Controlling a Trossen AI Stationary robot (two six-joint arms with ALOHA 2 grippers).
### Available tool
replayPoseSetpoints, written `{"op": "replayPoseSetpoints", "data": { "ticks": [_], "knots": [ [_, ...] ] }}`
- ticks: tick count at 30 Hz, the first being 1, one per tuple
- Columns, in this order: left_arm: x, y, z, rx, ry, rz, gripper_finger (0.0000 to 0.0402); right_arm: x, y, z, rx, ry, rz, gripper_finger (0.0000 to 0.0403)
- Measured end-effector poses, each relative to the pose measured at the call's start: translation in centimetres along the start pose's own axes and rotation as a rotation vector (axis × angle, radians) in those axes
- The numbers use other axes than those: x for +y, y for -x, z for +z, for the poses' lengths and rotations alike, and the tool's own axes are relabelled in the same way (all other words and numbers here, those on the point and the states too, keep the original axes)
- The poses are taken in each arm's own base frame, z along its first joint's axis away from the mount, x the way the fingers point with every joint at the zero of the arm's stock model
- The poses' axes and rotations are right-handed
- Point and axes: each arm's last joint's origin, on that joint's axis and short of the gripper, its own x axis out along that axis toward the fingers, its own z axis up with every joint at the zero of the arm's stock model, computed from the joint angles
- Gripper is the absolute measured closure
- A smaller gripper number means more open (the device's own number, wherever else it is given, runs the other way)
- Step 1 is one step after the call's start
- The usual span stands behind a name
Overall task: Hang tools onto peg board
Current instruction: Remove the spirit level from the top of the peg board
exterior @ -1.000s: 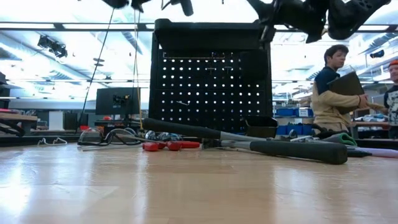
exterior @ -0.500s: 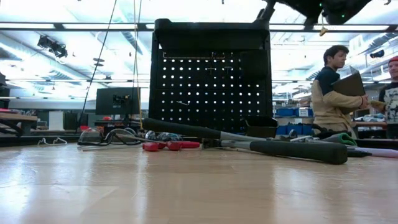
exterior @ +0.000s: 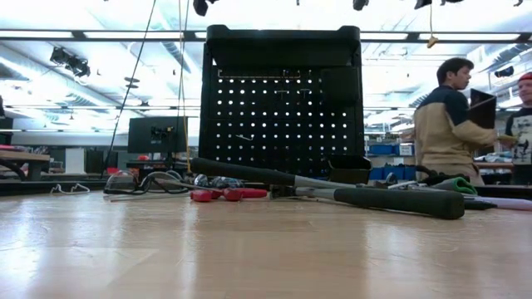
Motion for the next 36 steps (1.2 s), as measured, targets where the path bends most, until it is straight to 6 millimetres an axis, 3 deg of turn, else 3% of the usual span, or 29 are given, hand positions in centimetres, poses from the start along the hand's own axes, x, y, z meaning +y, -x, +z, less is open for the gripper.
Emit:
{"op": "replayPoseSetpoints", "data": {
  "ticks": [5,13,17,22,29,36],
  "knots": [
    [0.2,-0.4,0.2,0.001,-0.059,0.013,0.0200,0.9,0.5,1.9,-0.023,0.094,-0.041,0.0274],
    [0.2,-3.6,1.8,0.055,-0.239,0.043,0.0200,0.0,1.6,2.6,-0.040,0.082,-0.155,0.0274],
    [1.8,-5.4,1.6,0.050,-0.273,0.002,0.0200,-0.2,1.7,2.6,-0.041,0.080,-0.167,0.0274],
    [3.2,-6.1,1.5,0.071,-0.369,0.029,0.0200,0.4,1.9,2.6,-0.039,0.100,-0.171,0.0274],
    [2.9,-6.1,1.3,0.070,-0.710,0.046,0.0200,0.5,2.9,0.9,0.101,0.179,-0.304,0.0274],
    [2.2,-6.1,1.7,-0.004,-0.758,0.074,0.0200,-0.6,4.0,-0.9,0.200,0.218,-0.531,0.0274]
  ]
}}
